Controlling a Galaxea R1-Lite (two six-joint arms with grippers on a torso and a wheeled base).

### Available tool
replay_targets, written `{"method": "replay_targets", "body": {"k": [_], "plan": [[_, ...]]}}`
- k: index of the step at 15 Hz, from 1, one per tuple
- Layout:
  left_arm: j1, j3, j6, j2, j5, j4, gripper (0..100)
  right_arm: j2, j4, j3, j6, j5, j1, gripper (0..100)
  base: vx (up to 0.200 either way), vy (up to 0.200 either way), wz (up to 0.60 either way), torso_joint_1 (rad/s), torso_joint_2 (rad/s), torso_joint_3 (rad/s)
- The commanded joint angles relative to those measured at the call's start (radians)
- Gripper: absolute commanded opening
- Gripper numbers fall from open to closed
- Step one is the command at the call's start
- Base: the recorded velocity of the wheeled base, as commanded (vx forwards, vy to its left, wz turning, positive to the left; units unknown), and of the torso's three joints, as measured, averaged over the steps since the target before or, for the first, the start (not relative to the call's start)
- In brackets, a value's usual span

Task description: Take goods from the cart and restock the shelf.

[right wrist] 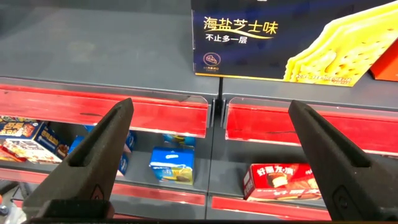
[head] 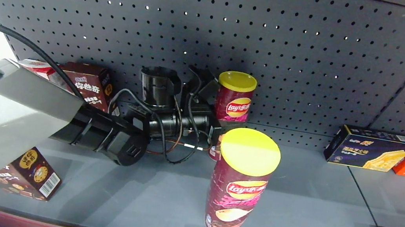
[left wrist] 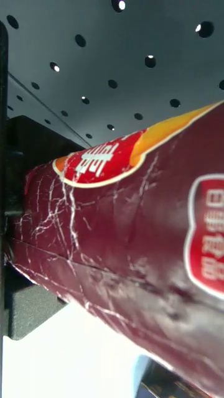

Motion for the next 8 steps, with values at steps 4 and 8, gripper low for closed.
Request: {"method": "replay_targets", "body": {"k": [4,8], "plan": [[-0.002,0.029,0.015,0.012,0.014,-0.038,0,0.002,0.000,0.000,0.000,0.000,0.001,100,0.000,0.000,0.00,0.000,0.00,0.000],[-0.005,0.052,0.017,-0.011,0.087,-0.049,100,0.002,0.000,0.000,0.000,0.000,0.001,100,0.000,0.000,0.00,0.000,0.00,0.000]]}}
